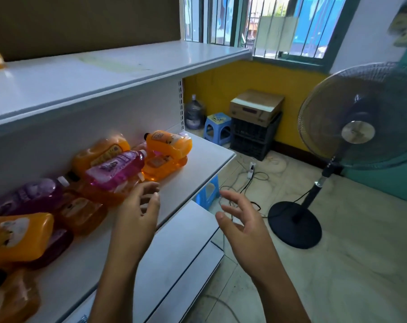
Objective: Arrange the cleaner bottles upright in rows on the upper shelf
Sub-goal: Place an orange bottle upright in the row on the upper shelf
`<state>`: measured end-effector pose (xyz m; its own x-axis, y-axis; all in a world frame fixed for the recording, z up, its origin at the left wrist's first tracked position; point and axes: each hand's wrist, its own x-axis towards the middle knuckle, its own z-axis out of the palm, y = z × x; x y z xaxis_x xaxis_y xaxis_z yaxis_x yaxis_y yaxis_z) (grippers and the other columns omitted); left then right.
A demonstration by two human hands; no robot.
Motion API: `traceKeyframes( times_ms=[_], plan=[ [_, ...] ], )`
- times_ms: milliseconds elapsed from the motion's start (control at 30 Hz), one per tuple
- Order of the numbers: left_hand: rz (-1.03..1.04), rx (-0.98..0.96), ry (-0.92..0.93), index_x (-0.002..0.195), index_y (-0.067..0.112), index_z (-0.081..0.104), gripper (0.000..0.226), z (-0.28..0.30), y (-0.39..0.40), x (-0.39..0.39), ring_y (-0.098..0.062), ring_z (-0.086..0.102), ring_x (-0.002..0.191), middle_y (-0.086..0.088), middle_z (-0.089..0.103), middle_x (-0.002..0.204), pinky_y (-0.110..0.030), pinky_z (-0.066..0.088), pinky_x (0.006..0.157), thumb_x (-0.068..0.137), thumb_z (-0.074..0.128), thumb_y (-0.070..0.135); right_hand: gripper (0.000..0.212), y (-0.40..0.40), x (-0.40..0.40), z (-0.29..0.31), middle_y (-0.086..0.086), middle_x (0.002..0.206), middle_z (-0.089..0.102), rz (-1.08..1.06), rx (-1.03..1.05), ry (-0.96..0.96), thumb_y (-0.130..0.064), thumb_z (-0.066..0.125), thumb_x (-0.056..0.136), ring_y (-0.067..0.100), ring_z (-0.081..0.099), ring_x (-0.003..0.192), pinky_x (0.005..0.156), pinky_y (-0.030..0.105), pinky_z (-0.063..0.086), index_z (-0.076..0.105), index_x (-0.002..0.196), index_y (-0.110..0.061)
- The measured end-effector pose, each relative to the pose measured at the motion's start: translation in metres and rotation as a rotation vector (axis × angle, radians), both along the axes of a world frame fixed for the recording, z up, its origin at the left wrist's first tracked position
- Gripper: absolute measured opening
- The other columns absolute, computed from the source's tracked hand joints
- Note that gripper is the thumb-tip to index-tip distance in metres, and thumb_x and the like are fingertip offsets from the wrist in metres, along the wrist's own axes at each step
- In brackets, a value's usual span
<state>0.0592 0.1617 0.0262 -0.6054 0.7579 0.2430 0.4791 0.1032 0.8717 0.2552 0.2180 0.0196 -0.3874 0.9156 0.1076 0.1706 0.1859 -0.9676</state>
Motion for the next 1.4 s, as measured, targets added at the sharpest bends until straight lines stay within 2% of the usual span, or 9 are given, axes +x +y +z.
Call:
traceKeyframes(
  times_ms=[167, 333, 533, 733, 867, 1033, 1233, 1300, 1400],
  plan=[
    [0.060, -0.044, -0.074, 0.107, 0.034, 0.059, 0.014, -0.014, 0.054, -0.050, -0.007, 0.057, 0.097, 0.013, 0.063, 0.102, -0.028, 0.045, 0.072, 0.098, 0.052, 0.026, 0.036, 0.063, -0.055, -0.005, -0.028, 0.129, 0.046, 0.092, 0.050, -0.114, -0.027, 0.058, 0.098, -0.012, 0.046, 0.121, 0.105, 0.032, 0.048, 0.052, 0.127, -0.045],
    [0.132, 0.043, -0.006, 0.112, 0.024, 0.061, 0.016, -0.012, 0.102, -0.084, -0.017, 0.061, 0.102, 0.003, 0.066, 0.105, -0.040, 0.052, 0.088, 0.097, 0.055, 0.024, 0.040, 0.115, -0.107, -0.002, -0.028, 0.128, 0.043, 0.176, 0.109, -0.164, -0.028, 0.060, 0.097, -0.005, 0.044, 0.122, 0.105, 0.027, 0.043, 0.047, 0.131, -0.044],
    [0.114, -0.027, 0.040, 0.114, 0.018, 0.062, 0.019, -0.016, 0.136, -0.091, -0.013, 0.059, 0.103, 0.002, 0.065, 0.110, -0.017, 0.044, 0.075, 0.098, 0.053, 0.023, 0.040, 0.156, -0.122, -0.025, -0.025, 0.130, 0.041, 0.147, 0.085, -0.133, -0.022, 0.060, 0.097, -0.003, 0.043, 0.121, 0.107, 0.033, 0.045, 0.048, 0.129, -0.043],
    [0.118, -0.164, -0.010, 0.109, 0.022, 0.064, 0.018, -0.025, 0.166, -0.098, -0.011, 0.062, 0.100, 0.005, 0.065, 0.103, -0.017, 0.047, 0.072, 0.098, 0.053, 0.031, 0.040, 0.219, -0.138, -0.022, -0.016, 0.131, 0.041, 0.112, 0.113, -0.107, -0.016, 0.062, 0.096, 0.004, 0.047, 0.114, 0.093, 0.026, 0.049, 0.052, 0.129, -0.036],
    [0.101, -0.264, -0.268, 0.147, 0.028, 0.036, 0.055, -0.028, 0.183, -0.089, -0.021, 0.044, 0.134, 0.003, 0.044, 0.145, -0.045, 0.041, 0.108, 0.096, 0.051, 0.043, 0.035, 0.263, -0.159, -0.022, -0.004, 0.140, 0.051, 0.209, 0.103, -0.110, -0.021, 0.059, 0.099, 0.011, 0.049, 0.120, 0.087, 0.019, 0.041, 0.054, 0.133, -0.026],
    [0.272, -0.363, -0.278, 0.155, 0.028, 0.003, 0.088, -0.037, 0.217, -0.078, -0.025, 0.016, 0.149, 0.003, 0.008, 0.163, -0.050, 0.020, 0.119, 0.087, 0.047, 0.062, 0.041, 0.310, -0.194, -0.024, 0.004, 0.141, 0.053, 0.440, -0.003, -0.224, -0.027, 0.057, 0.100, 0.022, 0.054, 0.123, 0.100, 0.044, 0.051, 0.049, 0.140, -0.020],
    [0.441, -0.314, -0.116, 0.146, 0.032, 0.030, 0.097, -0.038, 0.242, -0.055, -0.017, 0.057, 0.118, 0.009, 0.055, 0.135, -0.033, 0.043, 0.101, 0.067, 0.035, 0.088, 0.047, 0.349, -0.247, -0.015, 0.010, 0.137, 0.058, 0.708, -0.018, -0.359, -0.030, 0.060, 0.099, 0.027, 0.062, 0.114, 0.087, 0.037, 0.054, 0.046, 0.143, -0.021],
    [0.516, -0.287, -0.063, 0.140, 0.030, 0.036, 0.101, -0.046, 0.250, -0.045, -0.015, 0.060, 0.110, 0.006, 0.062, 0.125, -0.037, 0.049, 0.099, 0.064, 0.021, 0.095, 0.045, 0.351, -0.263, -0.015, 0.009, 0.132, 0.062, 0.798, -0.012, -0.395, -0.029, 0.060, 0.099, 0.024, 0.065, 0.105, 0.076, 0.027, 0.055, 0.047, 0.142, -0.022],
    [0.568, -0.151, -0.163, 0.142, 0.034, 0.034, 0.077, -0.046, 0.257, -0.032, -0.018, 0.057, 0.117, 0.006, 0.059, 0.128, -0.041, 0.048, 0.100, 0.078, 0.045, 0.077, 0.048, 0.351, -0.271, -0.015, 0.004, 0.128, 0.059, 0.870, -0.015, -0.408, -0.030, 0.061, 0.098, 0.020, 0.062, 0.100, 0.063, 0.018, 0.049, 0.046, 0.143, -0.023]
  ],
)
